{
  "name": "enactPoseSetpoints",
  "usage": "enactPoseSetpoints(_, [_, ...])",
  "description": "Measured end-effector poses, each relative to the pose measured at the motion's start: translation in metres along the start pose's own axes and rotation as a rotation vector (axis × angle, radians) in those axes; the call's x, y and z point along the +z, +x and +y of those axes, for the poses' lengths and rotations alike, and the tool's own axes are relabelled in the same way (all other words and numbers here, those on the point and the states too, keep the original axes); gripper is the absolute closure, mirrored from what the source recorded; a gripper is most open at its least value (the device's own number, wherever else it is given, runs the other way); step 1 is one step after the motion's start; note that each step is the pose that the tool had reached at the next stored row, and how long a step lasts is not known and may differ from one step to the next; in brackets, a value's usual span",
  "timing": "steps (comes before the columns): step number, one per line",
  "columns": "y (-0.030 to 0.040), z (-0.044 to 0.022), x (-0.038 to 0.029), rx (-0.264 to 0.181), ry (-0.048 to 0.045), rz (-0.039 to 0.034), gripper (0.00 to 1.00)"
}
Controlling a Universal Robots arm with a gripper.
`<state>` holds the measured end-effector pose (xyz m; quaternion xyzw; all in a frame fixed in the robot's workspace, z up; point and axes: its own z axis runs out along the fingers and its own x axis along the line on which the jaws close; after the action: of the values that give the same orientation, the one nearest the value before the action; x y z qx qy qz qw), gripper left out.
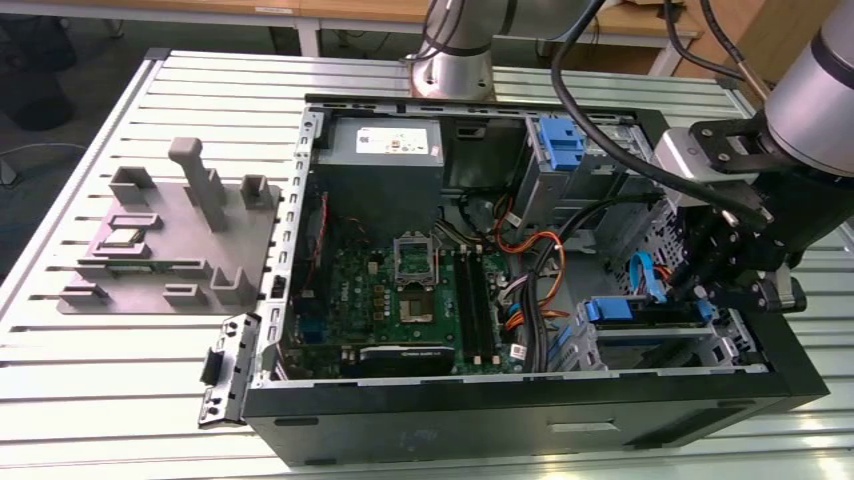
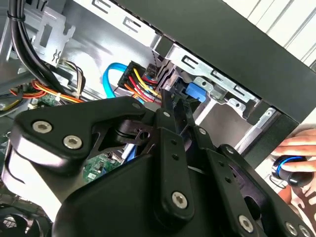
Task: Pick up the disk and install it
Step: 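Insert the second disk wire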
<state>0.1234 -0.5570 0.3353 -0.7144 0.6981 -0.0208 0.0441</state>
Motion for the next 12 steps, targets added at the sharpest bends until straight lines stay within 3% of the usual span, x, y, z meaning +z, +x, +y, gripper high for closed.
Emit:
enactPoseSetpoints(2, [-0.0003,-0.0001,-0.0001,-0.001,-0.0002,0.0089,0.76])
enactPoseSetpoints(4, [-0.0005,-0.0001,-0.0001,-0.001,-0.0002,0.0093,0.76])
enactPoseSetpoints(8, [-0.0009,-0.0001,-0.0006,-0.001,-0.0002,0.0071,0.76])
enactPoseSetpoints(12, [-0.0010,-0.0001,-0.0007,0.000,0.0001,-0.0035,0.76])
